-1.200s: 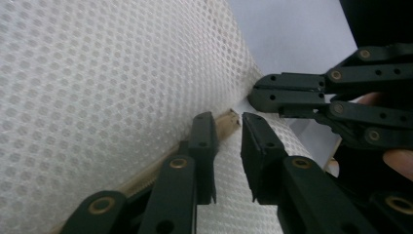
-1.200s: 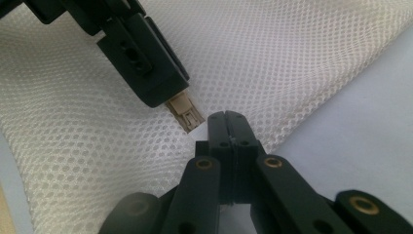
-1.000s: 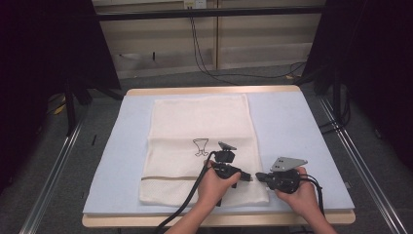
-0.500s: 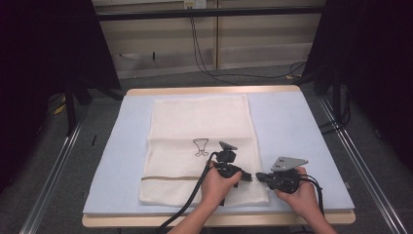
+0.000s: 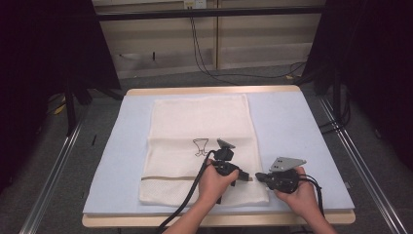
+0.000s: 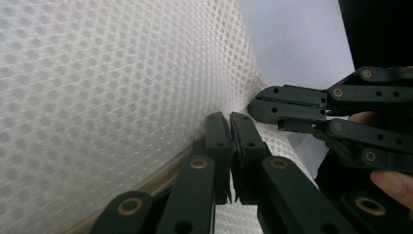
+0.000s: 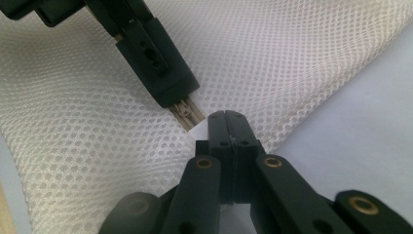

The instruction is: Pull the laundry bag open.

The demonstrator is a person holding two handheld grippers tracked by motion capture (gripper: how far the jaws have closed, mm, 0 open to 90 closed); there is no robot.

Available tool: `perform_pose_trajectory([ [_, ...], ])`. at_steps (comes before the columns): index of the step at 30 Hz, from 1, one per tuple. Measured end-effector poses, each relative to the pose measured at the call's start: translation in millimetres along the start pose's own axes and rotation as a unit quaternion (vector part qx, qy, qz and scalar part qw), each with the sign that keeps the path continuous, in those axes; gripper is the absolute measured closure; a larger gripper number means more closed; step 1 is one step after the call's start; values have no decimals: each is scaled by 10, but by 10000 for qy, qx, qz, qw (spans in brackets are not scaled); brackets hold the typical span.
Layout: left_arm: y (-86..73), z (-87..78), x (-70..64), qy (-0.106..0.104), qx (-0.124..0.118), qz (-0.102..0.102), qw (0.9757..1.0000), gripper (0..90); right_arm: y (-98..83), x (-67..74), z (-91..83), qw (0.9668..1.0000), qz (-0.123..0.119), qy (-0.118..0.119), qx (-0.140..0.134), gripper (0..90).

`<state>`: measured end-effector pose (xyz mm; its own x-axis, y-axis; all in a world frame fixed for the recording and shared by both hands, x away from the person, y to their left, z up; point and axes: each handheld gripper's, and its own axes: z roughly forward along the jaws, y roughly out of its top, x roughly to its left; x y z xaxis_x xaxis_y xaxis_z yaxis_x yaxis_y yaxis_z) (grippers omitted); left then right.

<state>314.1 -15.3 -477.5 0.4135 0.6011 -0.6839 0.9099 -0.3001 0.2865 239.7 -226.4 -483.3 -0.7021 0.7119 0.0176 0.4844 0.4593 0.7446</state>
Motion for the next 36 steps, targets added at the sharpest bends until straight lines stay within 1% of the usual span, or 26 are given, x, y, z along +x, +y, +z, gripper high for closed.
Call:
perform_pose_trajectory([
  [1, -2, -5, 2, 30, -1, -13, 10000, 873, 2, 2, 0, 10000, -1, -8, 9, 900],
  [3, 3, -10, 22, -34, 21, -50, 10000, 873, 3, 2, 0, 10000, -8, -10, 8, 900],
  [4, 5, -17, 21, 9, 20, -34, 10000, 873, 3, 4, 0, 10000, 1, -13, 13, 900],
  [6, 10, -29, 14, 15, 25, -40, 10000, 873, 3, 7, -2, 10000, -12, -36, 23, 900],
  [8, 17, -65, 33, 4, 55, -1, 10000, 873, 4, 4, 0, 10000, -6, -7, 19, 900],
  [9, 11, -74, 39, -51, 50, -52, 10000, 873, 4, 0, -1, 10000, 10, 17, 24, 900],
  [10, 9, -83, 46, -6, 46, -2, 10000, 873, 5, -6, 0, 10000, 11, 36, 24, 900],
  [12, 4, -96, 45, -16, 29, -17, 10000, 873, 4, -7, 1, 10000, 0, 29, 15, 900],
  [13, 3, -104, 47, 30, -10, 27, 10000, 873, 4, -6, 0, 10000, -1, 33, 16, 900],
  [14, 2, -112, 47, -43, 14, -3, 10000, 873, 4, -6, 0, 10000, -1, 28, 16, 900],
  [17, 3, -153, 69, -43, 35, 25, 10000, 873, 5, -5, 0, 10000, 5, 28, 22, 900],
  [18, 5, -174, 72, -54, 36, -20, 10000, 873, 4, -1, 0, 10000, 12, 7, 20, 900],
  [19, 4, -193, 79, 9, -4, -40, 10000, 873, 4, -6, 1, 10000, 0, 28, 16, 900],
  [20, 9, -219, 101, -15, 46, 4, 10000, 873, 4, -9, 1, 10000, 3, 30, 18, 900],
  [21, 7, -228, 102, -29, 53, -53, 10000, 873, 4, -10, -1, 10000, 20, 26, 26, 900],
  [22, 8, -236, 113, -7, 48, -16, 10000, 873, 3, -12, 1, 10000, 28, 40, 18, 900],
  [24, 7, -249, 120, -62, 49, -79, 9999, 873, 2, -15, 1, 10000, 33, 66, 10, 900],
  [25, 4, -256, 120, -38, 66, -45, 10000, 873, 1, -13, 1, 10000, 34, 45, 10, 900],
  [26, 3, -259, 123, -64, 76, -42, 9999, 873, 1, -13, 1, 10000, 30, 46, 10, 900],
  [27, 1, -261, 133, -44, 78, 25, 10000, 873, 2, -13, 1, 10000, 32, 47, 11, 900],
  [28, -2, -263, 132, -66, 88, 27, 9999, 873, 2, -17, 1, 10000, 27, 68, 10, 900],
  [29, -8, -266, 126, -58, 51, -28, 10000, 873, 3, -18, 1, 10000, 30, 69, 11, 900],
  [30, -9, -275, 130, 23, 52, -17, 10000, 873, 3, -17, 1, 10000, 35, 68, 14, 900],
  [31, -7, -289, 136, -44, 64, -43, 10000, 873, 3, -18, 1, 10000, 32, 66, 10, 900],
  [35, -8, -327, 170, -13, 61, -66, 10000, 873, 1, -22, 1, 10000, 56, 76, 9, 900],
  [36, -7, -337, 182, -111, 101, -76, 9999, 873, 2, -22, 1, 10000, 54, 75, 9, 900],
])
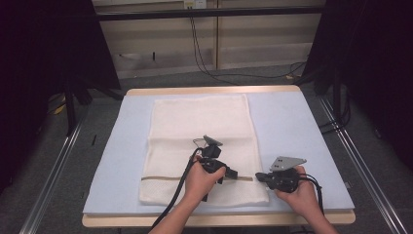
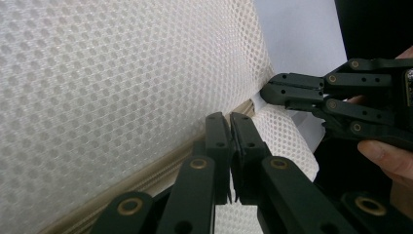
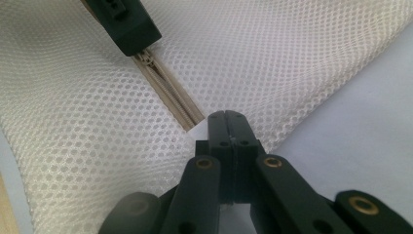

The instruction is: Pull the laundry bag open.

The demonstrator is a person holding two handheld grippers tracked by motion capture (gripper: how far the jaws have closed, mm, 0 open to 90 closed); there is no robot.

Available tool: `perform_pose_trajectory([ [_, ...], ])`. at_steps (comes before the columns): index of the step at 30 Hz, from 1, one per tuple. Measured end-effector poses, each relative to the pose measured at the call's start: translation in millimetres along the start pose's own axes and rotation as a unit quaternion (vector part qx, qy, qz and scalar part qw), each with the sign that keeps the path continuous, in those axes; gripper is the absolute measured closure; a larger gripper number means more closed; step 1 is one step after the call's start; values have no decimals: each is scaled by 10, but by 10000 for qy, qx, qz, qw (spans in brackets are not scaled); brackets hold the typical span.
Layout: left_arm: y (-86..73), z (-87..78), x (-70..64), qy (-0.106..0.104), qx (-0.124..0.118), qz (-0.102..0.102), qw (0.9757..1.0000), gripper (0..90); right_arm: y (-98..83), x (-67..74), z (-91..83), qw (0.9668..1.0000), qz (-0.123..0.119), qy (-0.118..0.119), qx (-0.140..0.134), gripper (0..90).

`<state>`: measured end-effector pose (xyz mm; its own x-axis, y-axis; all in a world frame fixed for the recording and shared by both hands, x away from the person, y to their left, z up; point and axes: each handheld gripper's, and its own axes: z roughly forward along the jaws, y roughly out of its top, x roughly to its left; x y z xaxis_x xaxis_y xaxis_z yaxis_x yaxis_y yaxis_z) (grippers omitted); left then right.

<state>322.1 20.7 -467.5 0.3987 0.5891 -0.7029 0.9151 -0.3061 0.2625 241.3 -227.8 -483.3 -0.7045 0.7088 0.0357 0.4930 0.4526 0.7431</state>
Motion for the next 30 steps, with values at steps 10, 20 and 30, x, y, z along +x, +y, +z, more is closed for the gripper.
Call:
perform_pose_trajectory([
  [10, -31, -95, 78, 72, -40, -9, 10000, 873, -10, 4, -2, 10000, 45, -26, -31, 900],
  [20, -70, -93, 102, 149, -58, 46, 9999, 873, -9, -14, -1, 10000, 51, 58, -23, 900],
  [30, -87, -156, 136, 98, -80, 11, 9999, 873, -12, -16, -1, 10000, 45, 58, -30, 900],
])
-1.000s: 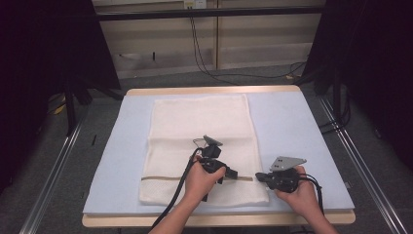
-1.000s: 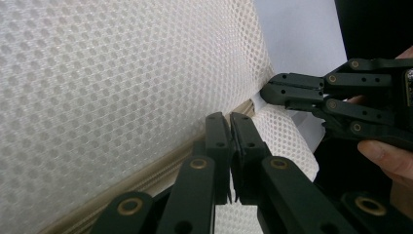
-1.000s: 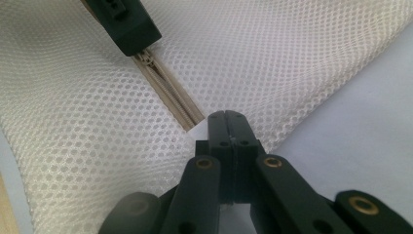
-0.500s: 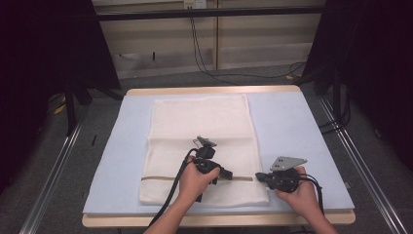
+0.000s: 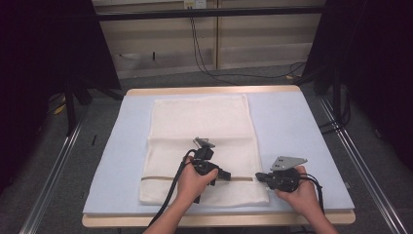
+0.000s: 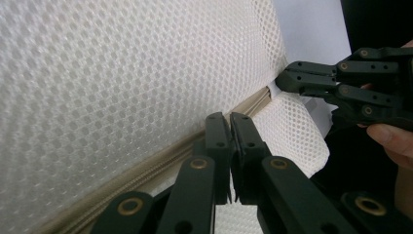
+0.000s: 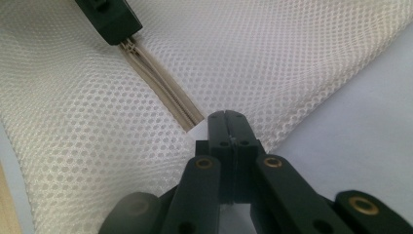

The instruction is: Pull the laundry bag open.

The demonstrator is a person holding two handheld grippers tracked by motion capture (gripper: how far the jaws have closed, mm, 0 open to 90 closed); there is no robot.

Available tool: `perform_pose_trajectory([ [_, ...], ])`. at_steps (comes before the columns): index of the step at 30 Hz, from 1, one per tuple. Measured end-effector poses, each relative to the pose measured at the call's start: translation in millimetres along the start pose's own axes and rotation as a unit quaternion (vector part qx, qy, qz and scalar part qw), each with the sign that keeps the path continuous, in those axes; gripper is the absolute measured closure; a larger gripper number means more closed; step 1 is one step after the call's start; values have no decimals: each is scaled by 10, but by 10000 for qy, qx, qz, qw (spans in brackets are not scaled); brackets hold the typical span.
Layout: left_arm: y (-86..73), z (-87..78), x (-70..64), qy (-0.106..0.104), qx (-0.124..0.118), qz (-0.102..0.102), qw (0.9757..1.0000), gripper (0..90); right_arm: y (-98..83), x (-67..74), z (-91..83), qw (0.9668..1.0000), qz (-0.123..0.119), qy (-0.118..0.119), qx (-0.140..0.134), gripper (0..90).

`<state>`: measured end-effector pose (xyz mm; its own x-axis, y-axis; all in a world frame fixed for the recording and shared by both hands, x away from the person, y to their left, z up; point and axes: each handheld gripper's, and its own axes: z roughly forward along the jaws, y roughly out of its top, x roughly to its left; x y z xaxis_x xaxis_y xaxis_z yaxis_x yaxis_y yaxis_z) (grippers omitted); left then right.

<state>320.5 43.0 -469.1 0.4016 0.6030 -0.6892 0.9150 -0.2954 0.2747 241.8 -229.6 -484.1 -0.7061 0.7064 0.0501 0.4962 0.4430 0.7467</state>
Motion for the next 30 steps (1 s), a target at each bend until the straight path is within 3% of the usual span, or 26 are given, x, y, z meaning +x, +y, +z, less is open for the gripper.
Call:
perform_pose_trajectory([
  [1, -1, -27, 20, 84, -14, 37, 10000, 873, 1, -1, 0, 10000, 5, -19, 2, 900],
  [2, -3, -38, 30, 5, -11, -7, 10000, 874, 1, -7, 1, 10000, 16, 27, -3, 900],
  [8, -23, -135, 106, 34, 7, -5, 10000, 873, 5, -3, 2, 10000, -5, 0, 11, 900],
  [11, -46, -191, 139, -8, -42, -99, 9999, 873, 6, -2, 2, 10000, -32, 15, 8, 900],
  [13, -57, -223, 169, 74, -58, -92, 9999, 874, 5, 2, 2, 10000, -16, 7, 8, 900],
  [16, -76, -250, 193, 51, -88, -122, 9999, 873, 4, 6, 3, 10000, -37, -26, -5, 900],
  [17, -80, -265, 205, -45, -48, -134, 9999, 874, 4, 7, 3, 10000, -36, -30, -5, 900],
  [21, -92, -284, 237, 15, -93, -137, 9999, 873, 3, 11, 1, 10000, -39, -59, -1, 900],
  [23, -96, -286, 246, -101, -114, -174, 9997, 873, 1, 8, 1, 10000, -30, -34, -9, 900],
  [30, -113, -337, 288, -88, -129, -162, 9997, 873, -2, 2, 1, 10000, -9, 0, -16, 900],
])
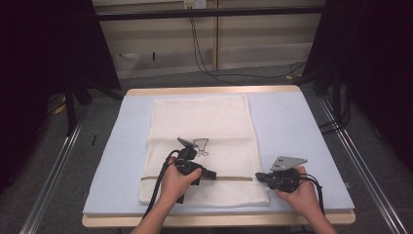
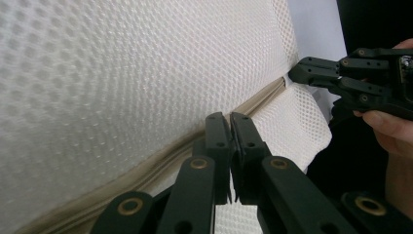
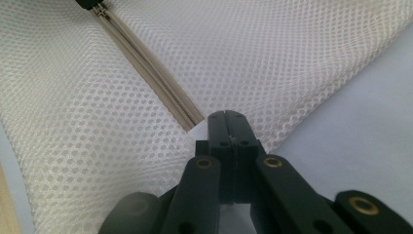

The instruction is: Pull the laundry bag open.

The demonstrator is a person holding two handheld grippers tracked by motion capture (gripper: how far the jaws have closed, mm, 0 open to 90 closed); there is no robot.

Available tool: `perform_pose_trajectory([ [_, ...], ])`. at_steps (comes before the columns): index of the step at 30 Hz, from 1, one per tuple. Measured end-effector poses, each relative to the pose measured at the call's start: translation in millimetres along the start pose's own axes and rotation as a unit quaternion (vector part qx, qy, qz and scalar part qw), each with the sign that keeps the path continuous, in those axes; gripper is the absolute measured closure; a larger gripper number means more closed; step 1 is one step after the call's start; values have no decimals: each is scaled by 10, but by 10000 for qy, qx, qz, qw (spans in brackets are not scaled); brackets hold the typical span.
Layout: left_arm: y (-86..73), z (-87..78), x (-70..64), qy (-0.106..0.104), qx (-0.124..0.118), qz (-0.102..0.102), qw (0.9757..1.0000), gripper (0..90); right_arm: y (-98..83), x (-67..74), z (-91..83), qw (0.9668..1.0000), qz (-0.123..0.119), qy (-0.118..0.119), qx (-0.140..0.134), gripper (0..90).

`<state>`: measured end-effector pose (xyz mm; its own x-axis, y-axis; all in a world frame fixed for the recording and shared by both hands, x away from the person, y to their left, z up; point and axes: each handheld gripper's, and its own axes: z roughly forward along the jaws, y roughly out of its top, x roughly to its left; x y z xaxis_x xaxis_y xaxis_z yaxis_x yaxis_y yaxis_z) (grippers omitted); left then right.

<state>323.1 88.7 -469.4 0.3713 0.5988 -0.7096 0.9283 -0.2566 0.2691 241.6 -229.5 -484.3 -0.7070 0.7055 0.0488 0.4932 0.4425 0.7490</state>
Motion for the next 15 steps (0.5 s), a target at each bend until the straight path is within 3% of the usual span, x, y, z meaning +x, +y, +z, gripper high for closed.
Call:
perform_pose_trajectory([
  [6, -7, -47, -1, -73, -5, -5, 10000, 873, -3, 2, 0, 10000, 12, -10, -13, 900],
  [15, 18, -46, -31, 29, 41, 1, 10000, 873, -1, -6, -2, 10000, -20, 2, 3, 900],
])
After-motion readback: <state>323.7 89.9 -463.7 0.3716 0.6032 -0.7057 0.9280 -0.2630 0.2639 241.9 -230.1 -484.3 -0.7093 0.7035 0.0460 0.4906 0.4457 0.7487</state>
